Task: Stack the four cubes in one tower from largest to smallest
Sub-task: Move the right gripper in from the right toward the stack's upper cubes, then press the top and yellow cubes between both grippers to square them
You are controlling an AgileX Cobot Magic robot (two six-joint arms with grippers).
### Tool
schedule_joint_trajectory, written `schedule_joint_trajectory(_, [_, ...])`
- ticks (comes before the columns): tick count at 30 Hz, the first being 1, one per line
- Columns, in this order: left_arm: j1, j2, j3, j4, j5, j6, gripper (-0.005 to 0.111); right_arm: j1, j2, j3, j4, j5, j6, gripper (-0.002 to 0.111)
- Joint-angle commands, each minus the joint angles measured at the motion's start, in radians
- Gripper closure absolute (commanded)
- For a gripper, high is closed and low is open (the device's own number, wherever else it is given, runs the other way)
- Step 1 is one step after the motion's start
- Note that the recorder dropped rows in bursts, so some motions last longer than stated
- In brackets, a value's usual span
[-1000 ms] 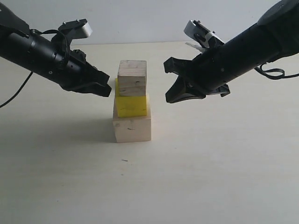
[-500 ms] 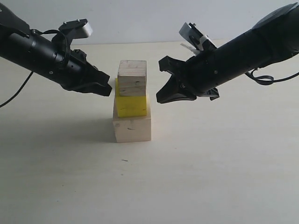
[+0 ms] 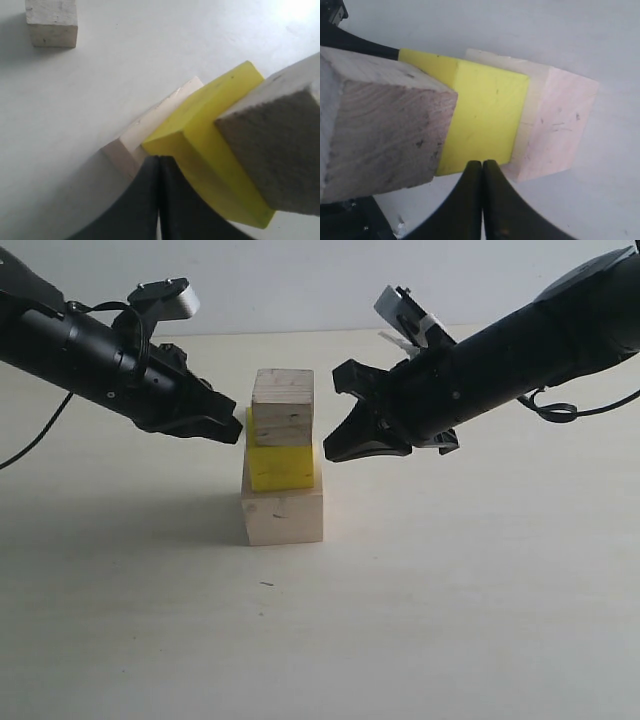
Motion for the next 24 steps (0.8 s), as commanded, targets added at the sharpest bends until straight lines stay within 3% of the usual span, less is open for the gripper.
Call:
schedule_joint_trajectory(1, [0.003, -0.003, 0.001, -0.008, -0.007, 0.004, 0.107, 0.002, 0.003, 0.002, 0.010, 0.011, -0.024, 0.108])
schedule_joint_trajectory(24, [0.003, -0.003, -0.014, -0.020, -0.011, 0.012, 0.107, 0.002, 0.003, 0.002, 0.034, 0.081, -0.075, 0.108])
